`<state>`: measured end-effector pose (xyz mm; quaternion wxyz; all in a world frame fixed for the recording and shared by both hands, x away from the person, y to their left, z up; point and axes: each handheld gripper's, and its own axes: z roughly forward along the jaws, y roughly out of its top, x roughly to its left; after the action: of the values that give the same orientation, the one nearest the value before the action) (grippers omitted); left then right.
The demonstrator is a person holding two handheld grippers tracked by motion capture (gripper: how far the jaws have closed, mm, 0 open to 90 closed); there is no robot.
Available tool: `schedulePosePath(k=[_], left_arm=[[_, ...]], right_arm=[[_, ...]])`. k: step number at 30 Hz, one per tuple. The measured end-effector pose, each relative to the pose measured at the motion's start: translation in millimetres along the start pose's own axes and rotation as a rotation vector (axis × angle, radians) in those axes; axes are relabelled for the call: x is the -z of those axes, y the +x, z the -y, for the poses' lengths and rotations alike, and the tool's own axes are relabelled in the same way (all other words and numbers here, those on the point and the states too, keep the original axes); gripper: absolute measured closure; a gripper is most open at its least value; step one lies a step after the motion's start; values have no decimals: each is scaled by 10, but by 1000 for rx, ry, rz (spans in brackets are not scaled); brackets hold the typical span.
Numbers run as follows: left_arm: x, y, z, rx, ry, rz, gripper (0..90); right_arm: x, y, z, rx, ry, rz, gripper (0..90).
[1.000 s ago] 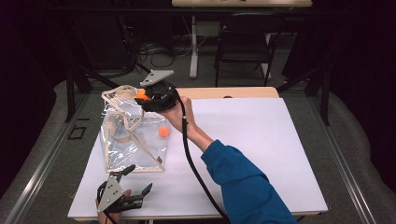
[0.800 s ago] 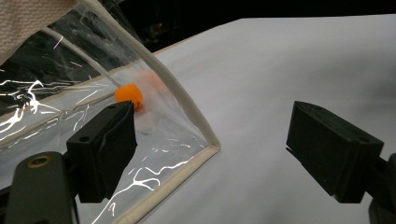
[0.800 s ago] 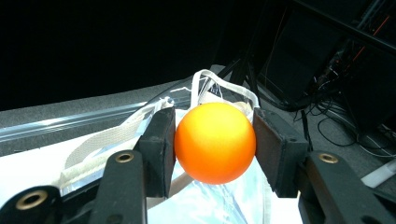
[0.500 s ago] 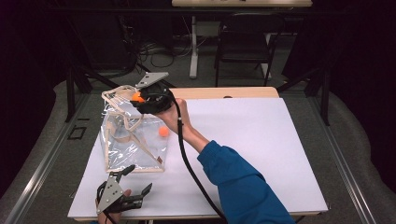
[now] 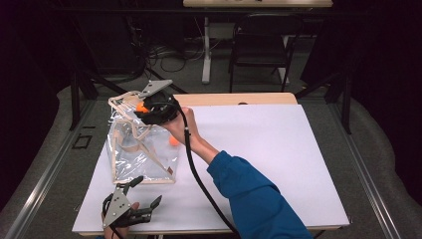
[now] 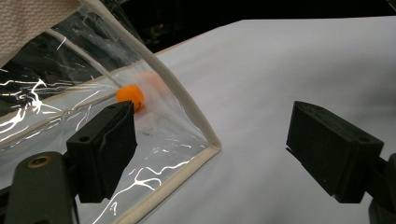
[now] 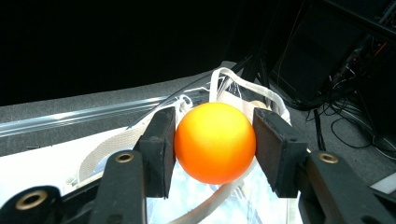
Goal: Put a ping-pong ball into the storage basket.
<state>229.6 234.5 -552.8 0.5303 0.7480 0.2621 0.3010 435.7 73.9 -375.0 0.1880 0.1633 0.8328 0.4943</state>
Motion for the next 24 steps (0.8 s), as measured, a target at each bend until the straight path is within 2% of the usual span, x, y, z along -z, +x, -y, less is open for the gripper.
schedulePosePath(k=[14,24], left_arm=[[9,6,1,2,-2,-1,158],[14,5,2,8,-6,-2,158]], right_arm=[[-136,69,16,-1,46,-36,506],[-177,63,52,-18,69,-35,495]])
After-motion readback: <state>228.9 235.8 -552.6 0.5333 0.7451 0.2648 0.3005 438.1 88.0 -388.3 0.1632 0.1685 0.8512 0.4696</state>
